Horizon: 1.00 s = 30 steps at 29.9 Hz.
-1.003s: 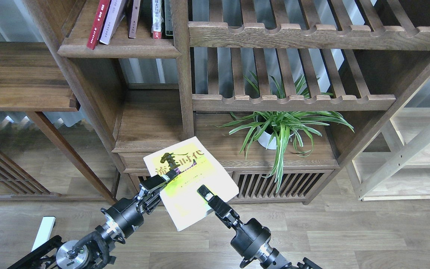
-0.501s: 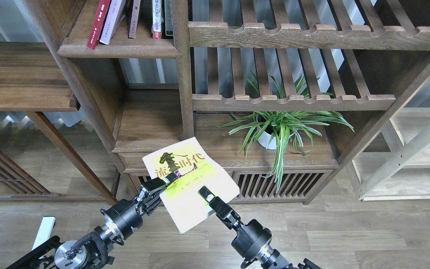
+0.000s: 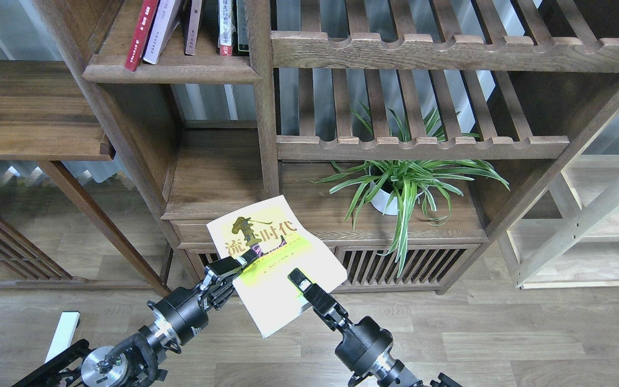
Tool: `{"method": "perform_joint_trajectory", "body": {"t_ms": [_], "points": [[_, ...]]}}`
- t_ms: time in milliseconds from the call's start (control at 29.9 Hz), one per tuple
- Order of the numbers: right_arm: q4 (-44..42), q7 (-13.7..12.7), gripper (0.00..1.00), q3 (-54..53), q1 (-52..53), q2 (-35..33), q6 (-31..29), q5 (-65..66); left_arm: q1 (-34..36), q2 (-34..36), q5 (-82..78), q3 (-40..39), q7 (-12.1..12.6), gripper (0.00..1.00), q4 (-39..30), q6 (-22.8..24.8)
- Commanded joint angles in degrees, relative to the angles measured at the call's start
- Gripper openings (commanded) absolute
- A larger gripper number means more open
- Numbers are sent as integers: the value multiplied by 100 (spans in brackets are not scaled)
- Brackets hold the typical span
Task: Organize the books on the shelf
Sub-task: 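Pass the yellow-green book from the right gripper to the left gripper, then lift the yellow-green book with the left gripper up toward the top shelf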
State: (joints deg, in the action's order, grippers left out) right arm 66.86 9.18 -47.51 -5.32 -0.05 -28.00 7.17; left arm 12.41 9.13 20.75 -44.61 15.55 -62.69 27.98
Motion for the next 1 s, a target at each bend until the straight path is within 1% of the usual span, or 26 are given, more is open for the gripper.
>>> {"method": "perform_joint_trajectory", "body": {"t_ms": [0,67,100,134,301,401,602,869,969], "points": [[-304,39,50,-92,-4,-30,0,3,7,54,-18,-188,88,1,28,2],[-402,48,72,-179,-21,-57,0,3,-1,89,-27,-267,106,1,37,2],[-419,66,79,-267,-56,-65,65,-5,-10,106,-36,-311,106,1,46,2],[-420,75,81,-337,-100,-66,154,-14,-10,115,-36,-329,106,1,46,2],[-472,75,87,-558,-153,-83,234,-23,-10,107,-44,-426,106,1,37,2],[-717,75,92,-803,-145,-83,234,-23,-1,107,-62,-540,106,0,20,2],[-1271,75,94,-1357,-110,-83,234,-32,-150,124,-808,-1110,71,0,-42,2],[-1720,75,95,-1507,303,-83,242,-49,-361,115,-2020,-2094,1,0,-24,2],[-1887,75,95,-1498,426,-22,234,-58,-397,28,-2504,-2411,-121,0,220,2]]}}
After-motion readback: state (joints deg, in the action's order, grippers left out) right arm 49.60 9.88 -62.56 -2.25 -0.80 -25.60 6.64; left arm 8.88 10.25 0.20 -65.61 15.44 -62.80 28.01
